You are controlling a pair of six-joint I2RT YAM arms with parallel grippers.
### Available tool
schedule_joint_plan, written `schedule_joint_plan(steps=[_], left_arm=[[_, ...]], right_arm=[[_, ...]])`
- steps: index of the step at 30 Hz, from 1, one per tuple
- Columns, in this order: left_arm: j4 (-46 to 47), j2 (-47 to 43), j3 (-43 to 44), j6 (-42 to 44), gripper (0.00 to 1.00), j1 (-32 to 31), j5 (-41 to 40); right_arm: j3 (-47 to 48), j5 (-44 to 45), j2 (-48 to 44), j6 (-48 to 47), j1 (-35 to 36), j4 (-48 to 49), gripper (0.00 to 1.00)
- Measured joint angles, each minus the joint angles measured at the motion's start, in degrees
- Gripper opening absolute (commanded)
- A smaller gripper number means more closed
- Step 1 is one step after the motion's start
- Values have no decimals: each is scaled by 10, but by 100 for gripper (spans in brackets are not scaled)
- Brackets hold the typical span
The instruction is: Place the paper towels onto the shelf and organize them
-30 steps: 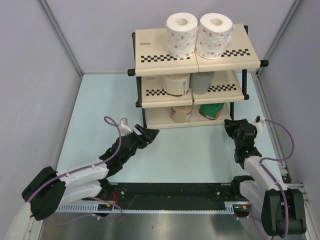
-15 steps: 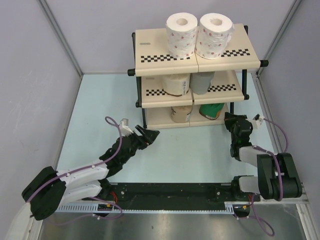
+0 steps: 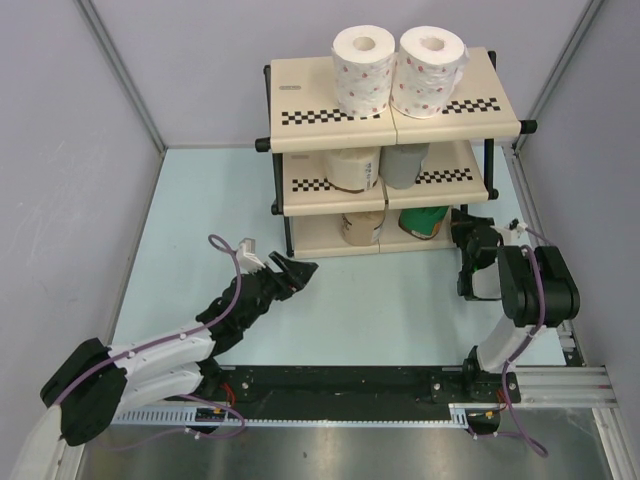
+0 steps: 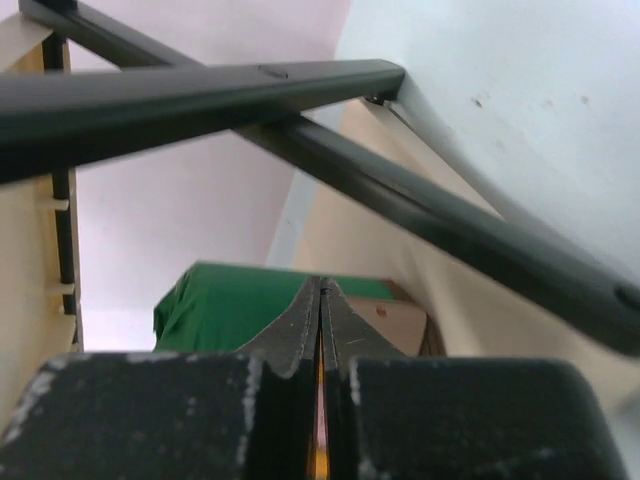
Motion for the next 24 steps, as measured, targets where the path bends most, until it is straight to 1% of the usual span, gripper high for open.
schedule_joint_plan(steps=[5, 12, 24], left_arm=[[-7, 0, 0, 1, 83, 0, 0], [-8, 0, 0, 5, 82, 0, 0], [-19, -10, 0, 5, 82, 0, -1]], right_arm=[[31, -33, 63, 11, -10, 48, 0], [52, -53, 83, 8, 4, 73, 0], [75, -68, 111, -3, 64, 80, 0]])
